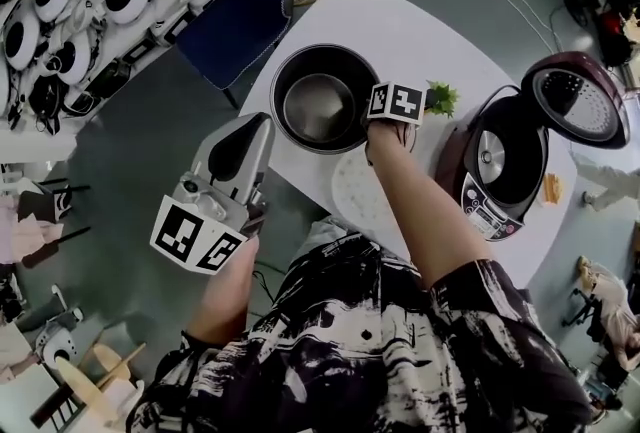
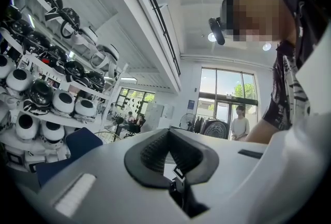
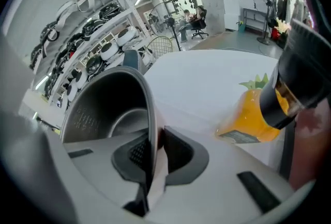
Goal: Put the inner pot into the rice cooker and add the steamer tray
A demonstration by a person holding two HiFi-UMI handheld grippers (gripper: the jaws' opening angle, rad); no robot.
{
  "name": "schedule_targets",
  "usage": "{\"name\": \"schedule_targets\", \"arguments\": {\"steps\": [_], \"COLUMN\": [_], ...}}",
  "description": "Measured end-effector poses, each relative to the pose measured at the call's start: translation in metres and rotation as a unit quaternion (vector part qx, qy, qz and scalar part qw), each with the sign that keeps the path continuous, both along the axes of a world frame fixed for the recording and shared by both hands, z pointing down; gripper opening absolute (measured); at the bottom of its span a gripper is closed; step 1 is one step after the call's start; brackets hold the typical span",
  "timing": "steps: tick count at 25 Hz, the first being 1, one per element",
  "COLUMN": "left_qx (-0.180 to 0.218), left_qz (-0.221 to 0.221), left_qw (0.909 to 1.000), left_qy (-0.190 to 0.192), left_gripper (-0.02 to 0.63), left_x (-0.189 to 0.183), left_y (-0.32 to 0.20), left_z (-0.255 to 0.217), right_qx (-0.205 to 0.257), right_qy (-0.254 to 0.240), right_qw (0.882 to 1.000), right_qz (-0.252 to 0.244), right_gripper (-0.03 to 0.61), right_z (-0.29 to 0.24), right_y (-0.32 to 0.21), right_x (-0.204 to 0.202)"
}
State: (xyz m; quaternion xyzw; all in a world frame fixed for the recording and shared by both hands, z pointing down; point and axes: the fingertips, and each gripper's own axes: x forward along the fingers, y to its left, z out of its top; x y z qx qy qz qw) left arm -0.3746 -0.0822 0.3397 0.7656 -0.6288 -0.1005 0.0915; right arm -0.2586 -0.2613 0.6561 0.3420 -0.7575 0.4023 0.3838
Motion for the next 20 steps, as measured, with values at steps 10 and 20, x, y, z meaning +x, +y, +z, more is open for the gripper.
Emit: {"name": "schedule_targets", "arguments": {"steps": [10,20], "left_qx": [0.039,0.078], "left_qz": [0.099,0.274], "left_qw": [0.9943,0.9583], "left_qy": [-0.008,-0.012], "left_gripper": [0.005,0.005], "left_x": [0.078,0.231], "left_y": [-0.025,-0.040], "left_z": [-0.035,-0.057], "right_qx": [0.019,0.101], "right_qy": [-0.135,-0.227], "right_qw": [0.990,0.968], "right_qz": [-0.025,0.020], "right_gripper": [0.017,0.017], "right_z": [-0.101,-0.225], "right_y": [-0.003,-0.060], "right_x": [-0.025,0.064]}}
